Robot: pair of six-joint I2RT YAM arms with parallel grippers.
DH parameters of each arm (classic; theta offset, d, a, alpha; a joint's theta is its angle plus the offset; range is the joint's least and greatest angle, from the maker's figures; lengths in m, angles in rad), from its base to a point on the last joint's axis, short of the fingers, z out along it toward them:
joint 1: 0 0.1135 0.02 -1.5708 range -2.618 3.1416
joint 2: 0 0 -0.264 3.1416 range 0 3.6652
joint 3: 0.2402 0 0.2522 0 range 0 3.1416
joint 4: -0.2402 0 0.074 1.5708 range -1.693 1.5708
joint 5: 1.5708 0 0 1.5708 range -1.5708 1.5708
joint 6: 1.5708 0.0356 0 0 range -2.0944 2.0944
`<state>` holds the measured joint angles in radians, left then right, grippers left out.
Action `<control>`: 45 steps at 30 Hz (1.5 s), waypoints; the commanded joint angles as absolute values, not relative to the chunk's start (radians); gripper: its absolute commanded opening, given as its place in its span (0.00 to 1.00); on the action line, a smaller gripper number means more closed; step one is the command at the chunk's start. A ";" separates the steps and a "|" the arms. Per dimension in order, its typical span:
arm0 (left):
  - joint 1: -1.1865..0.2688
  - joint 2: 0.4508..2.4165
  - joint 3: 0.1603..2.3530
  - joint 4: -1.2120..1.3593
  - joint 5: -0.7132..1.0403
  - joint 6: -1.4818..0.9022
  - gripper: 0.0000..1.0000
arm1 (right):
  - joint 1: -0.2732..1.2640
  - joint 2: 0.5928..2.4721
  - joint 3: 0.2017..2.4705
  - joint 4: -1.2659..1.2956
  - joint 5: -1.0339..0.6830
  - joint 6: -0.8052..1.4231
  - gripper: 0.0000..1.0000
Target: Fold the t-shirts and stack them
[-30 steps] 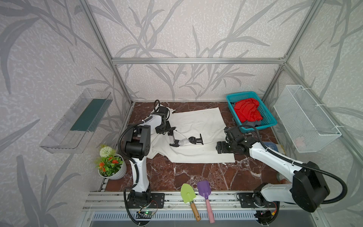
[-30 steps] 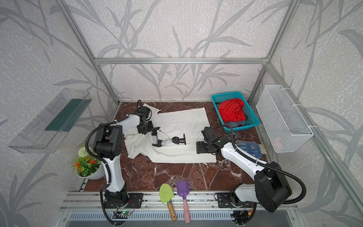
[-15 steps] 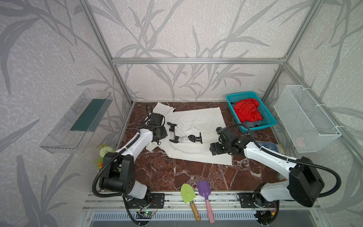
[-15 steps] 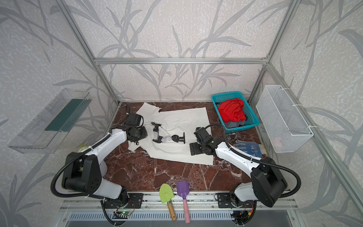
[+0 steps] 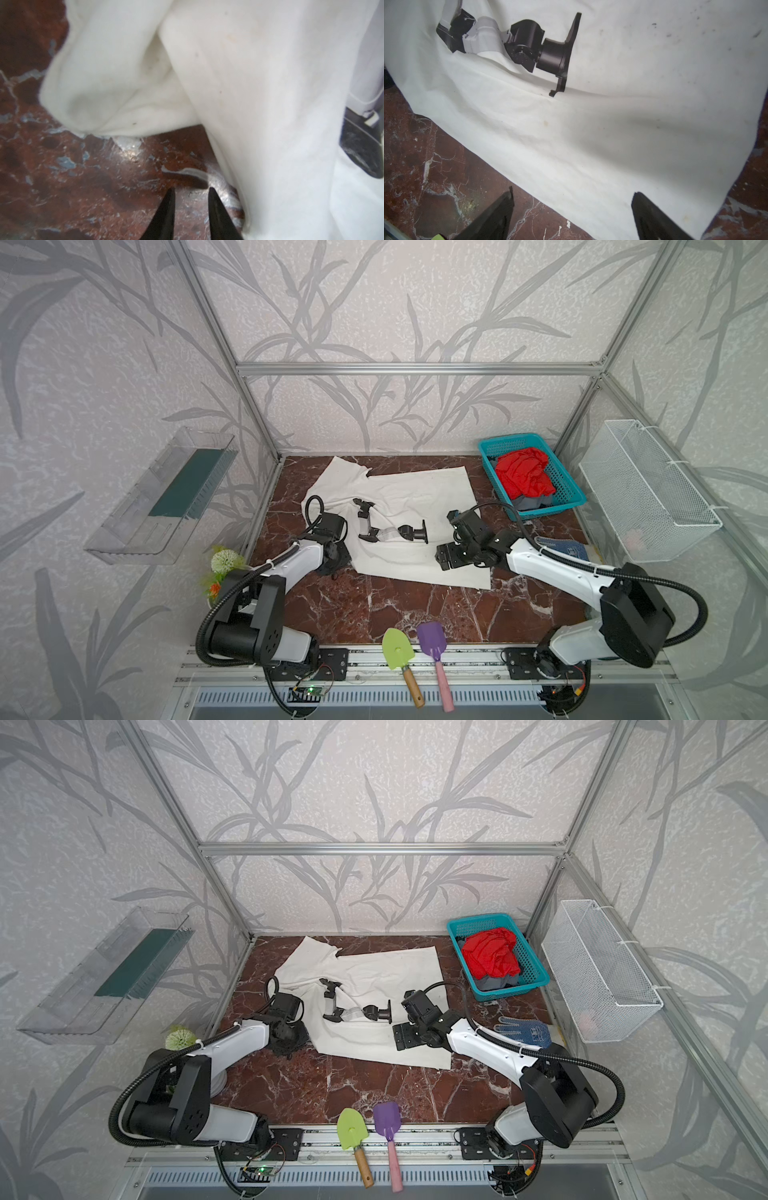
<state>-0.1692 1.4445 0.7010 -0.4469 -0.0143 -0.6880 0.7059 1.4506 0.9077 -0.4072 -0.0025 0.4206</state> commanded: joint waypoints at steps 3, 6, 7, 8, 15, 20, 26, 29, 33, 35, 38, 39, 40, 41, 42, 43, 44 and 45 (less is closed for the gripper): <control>-0.170 1.489 0.755 -0.410 -0.064 -0.711 0.31 | 0.710 1.419 0.903 -0.402 0.024 0.414 0.89; -0.170 1.517 0.777 -0.394 -0.057 -0.712 0.31 | 0.710 1.420 0.902 -0.400 0.032 0.411 0.89; -0.171 1.521 0.781 -0.390 -0.053 -0.713 0.31 | 0.710 1.420 0.903 -0.401 0.033 0.410 0.89; -0.170 1.523 0.785 -0.382 -0.048 -0.715 0.31 | 0.710 1.419 0.904 -0.401 0.035 0.408 0.90; -0.172 1.530 0.806 -0.370 -0.025 -0.715 0.31 | 0.710 1.435 0.899 -0.394 0.042 0.406 0.89; -0.174 1.512 0.820 -0.385 -0.040 -0.719 0.31 | 0.710 1.451 0.902 -0.384 0.028 0.410 0.89; -0.173 1.557 0.847 -0.362 -0.025 -0.722 0.31 | 0.710 1.456 0.910 -0.388 0.025 0.403 0.90; -0.176 1.576 0.867 -0.366 -0.019 -0.725 0.31 | 0.710 1.453 0.907 -0.388 0.026 0.403 0.90; -0.177 1.626 0.896 -0.369 -0.015 -0.723 0.31 | 0.710 1.451 0.905 -0.390 0.026 0.402 0.90; -0.177 1.651 0.905 -0.366 -0.013 -0.721 0.31 | 0.711 1.451 0.909 -0.393 0.025 0.400 0.90; -0.177 1.694 0.914 -0.366 -0.007 -0.721 0.28 | 0.710 1.451 0.916 -0.401 0.025 0.397 0.90; -0.178 1.702 0.913 -0.362 -0.001 -0.724 0.26 | 0.710 1.450 0.919 -0.404 0.025 0.396 0.90; -0.178 1.706 0.911 -0.358 0.001 -0.725 0.24 | 0.710 1.450 0.920 -0.406 0.026 0.394 0.90; -0.178 1.706 0.908 -0.357 0.003 -0.728 0.19 | 0.710 1.450 0.921 -0.407 0.027 0.393 0.90; -0.179 1.702 0.904 -0.357 0.003 -0.727 0.13 | 0.710 1.449 0.922 -0.407 0.029 0.393 0.90; -0.179 1.695 0.902 -0.361 0.003 -0.726 0.09 | 0.711 1.449 0.923 -0.408 0.030 0.393 0.90; -0.182 1.682 0.899 -0.374 0.000 -0.723 0.04 | 0.710 1.449 0.924 -0.407 0.031 0.392 0.90; -0.183 1.663 0.894 -0.388 -0.005 -0.718 0.00 | 0.710 1.451 0.925 -0.408 0.031 0.392 0.90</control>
<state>-0.1761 1.6775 0.9081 -0.3443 -0.0006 -0.7162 0.7059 1.4487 0.9058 -0.3923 0.0257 0.4049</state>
